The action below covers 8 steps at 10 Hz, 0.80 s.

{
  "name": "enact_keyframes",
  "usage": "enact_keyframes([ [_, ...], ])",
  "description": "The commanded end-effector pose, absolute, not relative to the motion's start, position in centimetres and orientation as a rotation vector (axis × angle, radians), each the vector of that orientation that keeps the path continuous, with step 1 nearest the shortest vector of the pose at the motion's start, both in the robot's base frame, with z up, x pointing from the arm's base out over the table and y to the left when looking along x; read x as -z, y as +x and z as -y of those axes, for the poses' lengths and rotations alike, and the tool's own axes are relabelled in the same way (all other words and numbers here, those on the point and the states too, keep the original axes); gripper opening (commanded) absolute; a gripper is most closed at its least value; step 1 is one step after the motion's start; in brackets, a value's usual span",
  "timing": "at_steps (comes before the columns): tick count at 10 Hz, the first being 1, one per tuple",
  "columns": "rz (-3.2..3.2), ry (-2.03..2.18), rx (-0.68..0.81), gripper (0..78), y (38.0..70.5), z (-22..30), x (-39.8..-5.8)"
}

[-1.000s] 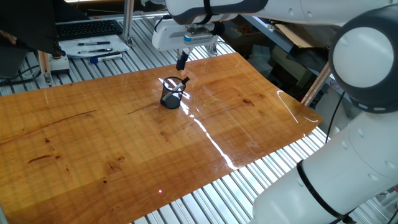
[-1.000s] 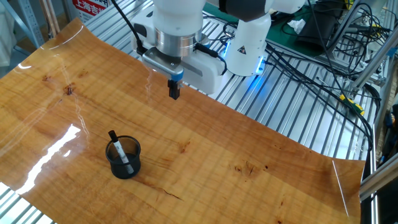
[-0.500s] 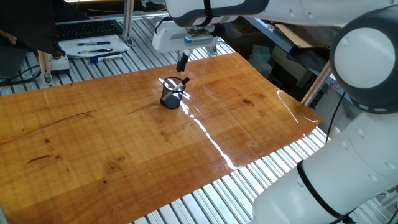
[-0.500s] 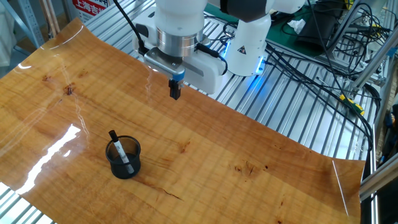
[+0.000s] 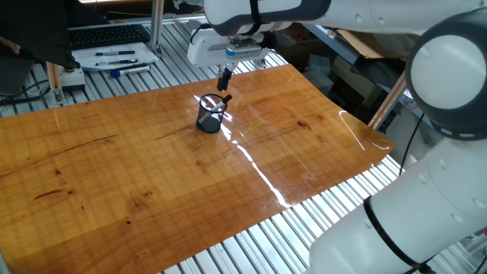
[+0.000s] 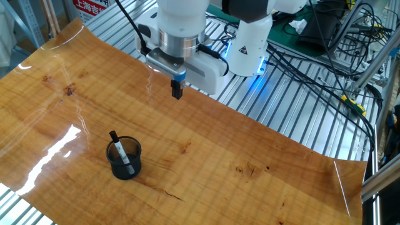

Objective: Put the pen into the pen holder

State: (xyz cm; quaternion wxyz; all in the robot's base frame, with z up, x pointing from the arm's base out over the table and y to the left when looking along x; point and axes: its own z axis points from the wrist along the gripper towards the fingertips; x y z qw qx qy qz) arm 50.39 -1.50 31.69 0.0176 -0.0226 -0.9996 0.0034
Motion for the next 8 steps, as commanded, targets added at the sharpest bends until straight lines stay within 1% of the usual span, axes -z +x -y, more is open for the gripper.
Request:
enact_keyframes([
  [1,3.084,-0.112,-0.025,1.1,50.37,1.67,-31.88],
  [8,3.091,-0.056,-0.009,1.1,50.24,1.88,-31.97],
])
